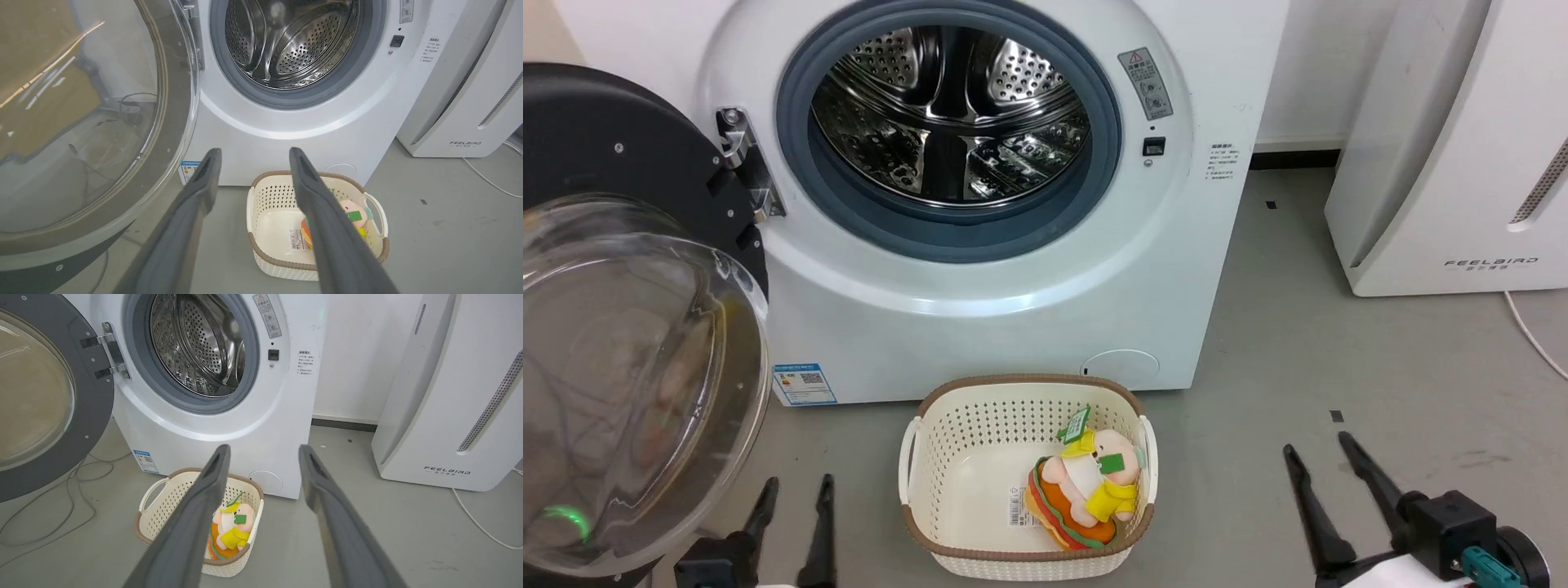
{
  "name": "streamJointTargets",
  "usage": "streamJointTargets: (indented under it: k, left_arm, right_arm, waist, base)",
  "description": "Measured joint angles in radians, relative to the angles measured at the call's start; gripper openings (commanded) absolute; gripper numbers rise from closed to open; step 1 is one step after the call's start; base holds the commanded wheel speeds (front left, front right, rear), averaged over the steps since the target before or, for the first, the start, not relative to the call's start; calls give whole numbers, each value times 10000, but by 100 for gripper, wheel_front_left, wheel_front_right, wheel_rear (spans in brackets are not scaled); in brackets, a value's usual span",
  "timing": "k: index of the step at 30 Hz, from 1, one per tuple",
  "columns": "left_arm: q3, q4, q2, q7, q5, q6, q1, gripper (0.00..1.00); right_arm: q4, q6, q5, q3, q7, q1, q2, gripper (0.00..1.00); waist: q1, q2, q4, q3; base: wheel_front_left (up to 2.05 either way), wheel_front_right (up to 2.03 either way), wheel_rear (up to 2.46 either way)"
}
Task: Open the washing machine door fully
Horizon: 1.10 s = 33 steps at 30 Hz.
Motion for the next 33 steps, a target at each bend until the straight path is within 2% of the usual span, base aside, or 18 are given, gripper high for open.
streamJointTargets:
  k: [33]
  left_arm:
    - [-2, -134, -180, 330, 347, 2, -77, 0]
  right_arm:
    - [148, 0, -33, -96, 73, -62, 0, 0]
  waist:
    - [0, 0, 77, 13]
  base:
    - [0, 0, 0]
